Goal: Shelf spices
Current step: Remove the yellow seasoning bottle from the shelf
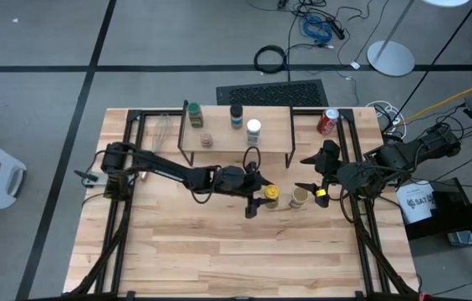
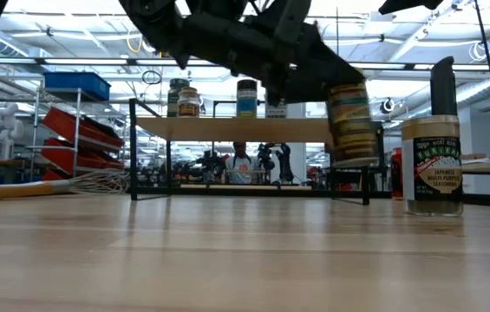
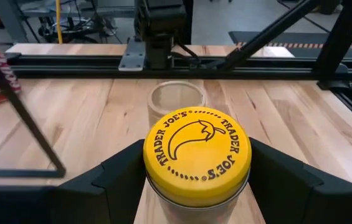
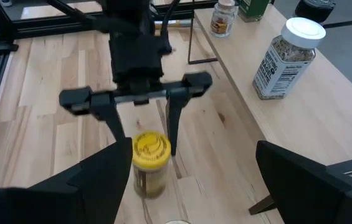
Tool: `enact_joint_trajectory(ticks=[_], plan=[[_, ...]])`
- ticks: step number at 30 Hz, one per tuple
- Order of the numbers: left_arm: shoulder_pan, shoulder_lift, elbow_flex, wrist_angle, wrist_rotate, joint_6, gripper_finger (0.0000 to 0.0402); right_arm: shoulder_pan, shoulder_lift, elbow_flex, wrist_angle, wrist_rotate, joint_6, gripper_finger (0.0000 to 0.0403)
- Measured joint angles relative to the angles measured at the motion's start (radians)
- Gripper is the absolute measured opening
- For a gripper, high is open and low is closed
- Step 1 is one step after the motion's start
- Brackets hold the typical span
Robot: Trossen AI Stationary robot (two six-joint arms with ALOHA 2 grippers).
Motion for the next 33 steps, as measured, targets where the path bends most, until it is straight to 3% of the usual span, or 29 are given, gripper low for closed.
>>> enact_joint_trajectory(ticks=[12,33], plan=[[-0.023,0.156,0.151,-0.057,-0.004,0.033,0.0260,0.000,0.000,0.000,-0.003,-0.003,0.000,0.0329],[-0.022,0.162,0.160,-0.074,-0.099,0.087,0.0260,0.000,0.000,0.000,0.000,-0.005,0.000,0.0329]])
